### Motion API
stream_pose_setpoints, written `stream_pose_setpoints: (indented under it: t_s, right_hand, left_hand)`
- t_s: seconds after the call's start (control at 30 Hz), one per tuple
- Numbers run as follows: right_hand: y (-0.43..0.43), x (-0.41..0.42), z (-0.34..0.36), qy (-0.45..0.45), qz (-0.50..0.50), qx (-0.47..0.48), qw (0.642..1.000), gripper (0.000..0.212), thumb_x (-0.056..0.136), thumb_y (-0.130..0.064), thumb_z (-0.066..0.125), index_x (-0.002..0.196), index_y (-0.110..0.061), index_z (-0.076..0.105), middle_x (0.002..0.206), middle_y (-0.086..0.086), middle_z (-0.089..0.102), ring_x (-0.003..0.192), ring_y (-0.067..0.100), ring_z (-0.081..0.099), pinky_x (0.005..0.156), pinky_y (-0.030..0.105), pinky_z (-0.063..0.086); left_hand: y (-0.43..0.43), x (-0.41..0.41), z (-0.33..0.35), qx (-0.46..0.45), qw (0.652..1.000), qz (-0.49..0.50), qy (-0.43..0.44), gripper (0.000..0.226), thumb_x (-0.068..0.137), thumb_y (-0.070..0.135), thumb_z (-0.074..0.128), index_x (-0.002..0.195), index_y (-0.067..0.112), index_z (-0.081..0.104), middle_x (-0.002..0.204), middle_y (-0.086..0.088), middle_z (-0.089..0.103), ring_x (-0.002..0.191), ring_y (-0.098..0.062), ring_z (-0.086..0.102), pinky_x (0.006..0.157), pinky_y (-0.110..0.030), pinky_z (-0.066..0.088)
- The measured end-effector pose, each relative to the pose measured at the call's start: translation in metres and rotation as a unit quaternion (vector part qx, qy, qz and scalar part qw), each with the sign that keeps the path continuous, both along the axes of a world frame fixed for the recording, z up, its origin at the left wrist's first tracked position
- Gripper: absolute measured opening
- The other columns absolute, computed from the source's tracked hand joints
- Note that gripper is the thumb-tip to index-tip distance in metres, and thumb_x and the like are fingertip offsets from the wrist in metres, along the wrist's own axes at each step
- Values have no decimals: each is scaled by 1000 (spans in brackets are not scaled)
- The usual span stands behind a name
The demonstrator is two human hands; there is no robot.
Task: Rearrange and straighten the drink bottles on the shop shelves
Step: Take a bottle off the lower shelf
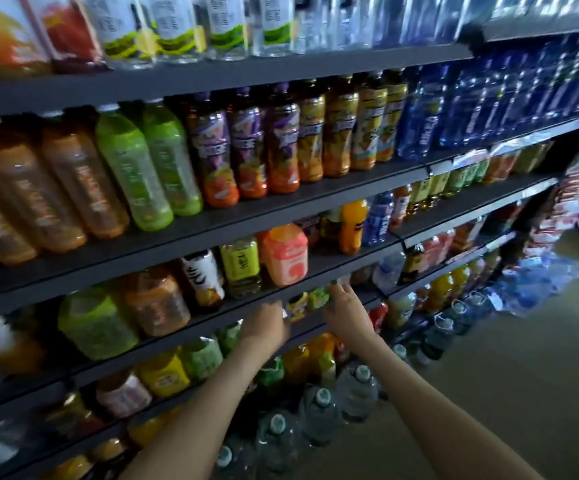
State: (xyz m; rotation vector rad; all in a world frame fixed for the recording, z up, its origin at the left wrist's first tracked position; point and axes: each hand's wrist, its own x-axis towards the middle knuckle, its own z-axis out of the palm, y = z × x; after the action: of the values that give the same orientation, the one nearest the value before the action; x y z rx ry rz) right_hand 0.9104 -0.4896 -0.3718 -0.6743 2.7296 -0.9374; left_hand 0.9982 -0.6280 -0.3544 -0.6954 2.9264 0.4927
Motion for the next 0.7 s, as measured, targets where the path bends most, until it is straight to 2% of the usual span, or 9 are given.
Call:
stream_pose_setpoints:
  t_s: [0.1,0.3,0.4,0.5,0.6,0.7]
  right_hand:
    - [55,-49,-5,2,-27,8,1000,39,91,-16,54,128,-11,46,124,8,46,110,30,51,80,36,44]
    - [104,-126,-14,-36,-36,-28,998,41,89,-15,58,126,-6,46,123,13,49,113,30,48,82,29,37]
    - [96,-155,-22,-61,-21,-47,997,37,86,-11,60,121,-5,50,119,12,52,114,29,48,80,26,35]
    - [76,-190,-38,-79,-7,-53,995,32,84,-9,62,114,-5,52,114,12,55,110,29,50,82,30,39]
    - [48,-226,-51,-97,-5,-40,994,39,85,-15,63,119,-4,49,119,14,52,105,28,50,76,29,37]
    - [16,-256,-65,-94,-1,-60,994,49,85,-19,66,125,-2,45,123,15,49,115,30,46,81,28,33]
  left_hand:
    - [46,-48,-10,2,1000,13,7,39,97,36,43,127,13,50,121,-11,60,113,-30,56,89,-39,45]
    - [81,-102,-23,32,997,70,14,38,96,32,45,128,12,48,121,-16,59,115,-36,53,88,-40,44]
    - [74,-129,-32,50,995,91,12,42,95,30,46,133,12,46,120,-16,61,113,-35,55,85,-40,46]
    - [61,-163,-45,52,994,99,11,40,95,28,46,132,11,46,116,-15,63,108,-34,59,82,-39,48]
    - [53,-198,-59,41,993,105,24,36,95,27,45,126,11,50,111,-17,64,103,-35,60,80,-38,48]
    - [49,-226,-77,20,993,112,19,30,97,25,39,119,9,52,110,-17,64,103,-36,59,77,-38,45]
